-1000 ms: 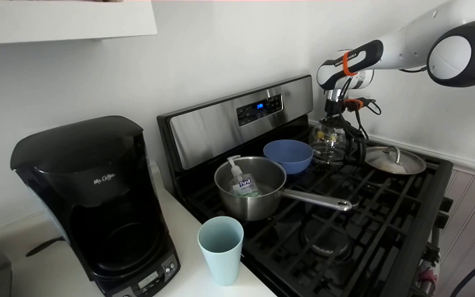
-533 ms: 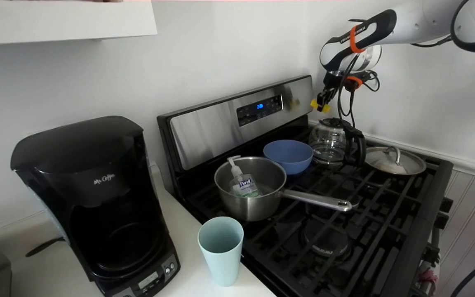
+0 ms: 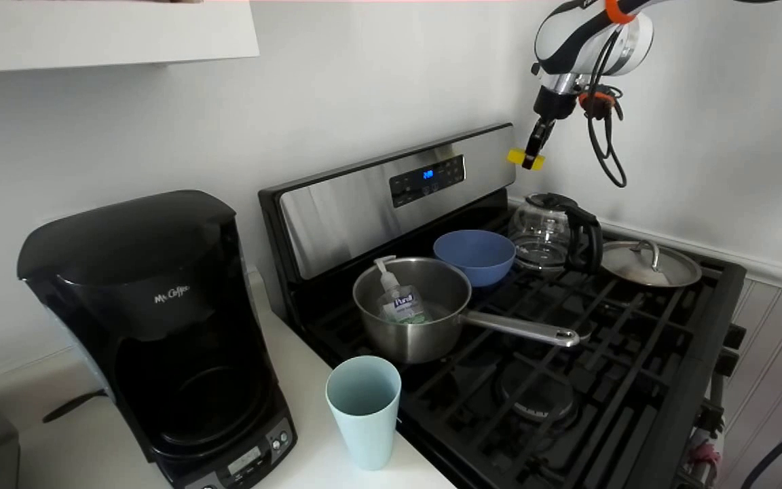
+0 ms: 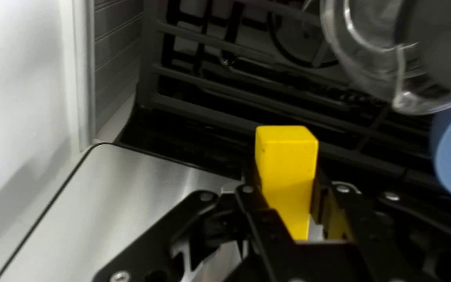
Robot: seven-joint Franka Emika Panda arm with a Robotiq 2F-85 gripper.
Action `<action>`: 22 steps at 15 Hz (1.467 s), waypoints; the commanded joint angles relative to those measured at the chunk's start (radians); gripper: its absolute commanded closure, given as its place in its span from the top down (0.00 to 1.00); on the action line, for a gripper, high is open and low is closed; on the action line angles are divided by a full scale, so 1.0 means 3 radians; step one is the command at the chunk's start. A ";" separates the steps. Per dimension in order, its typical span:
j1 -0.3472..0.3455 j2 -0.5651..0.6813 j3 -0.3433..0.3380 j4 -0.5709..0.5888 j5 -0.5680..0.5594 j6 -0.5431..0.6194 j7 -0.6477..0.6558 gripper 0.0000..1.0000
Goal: Put the yellow block in the blue bowl
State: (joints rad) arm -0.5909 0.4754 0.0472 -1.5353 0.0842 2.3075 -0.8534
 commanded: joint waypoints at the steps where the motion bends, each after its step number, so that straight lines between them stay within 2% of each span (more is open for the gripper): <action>1: 0.0158 -0.0613 -0.0086 -0.0794 0.0087 -0.0216 -0.0524 0.08; 4: 0.0384 -0.0983 -0.0178 -0.1301 0.0055 -0.0313 -0.0908 0.08; 9: 0.0854 -0.1543 -0.0236 -0.2187 0.0034 -0.0138 -0.1469 0.08; 11: 0.1060 -0.1639 -0.0249 -0.2414 -0.0043 -0.0035 -0.1618 0.08; 12: 0.1155 -0.1616 -0.0254 -0.2449 -0.0069 0.0031 -0.1605 0.08; 14: 0.1309 -0.1583 -0.0266 -0.2548 -0.0109 0.0406 -0.1487 0.08; 16: 0.1385 -0.1520 -0.0298 -0.2537 -0.0052 0.0652 -0.1431 0.08; 22: 0.1378 -0.1254 -0.0436 -0.2269 -0.0014 0.0928 -0.1242 0.08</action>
State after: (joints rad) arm -0.1867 0.0472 -0.0552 -2.2670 0.0772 2.5543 -1.2610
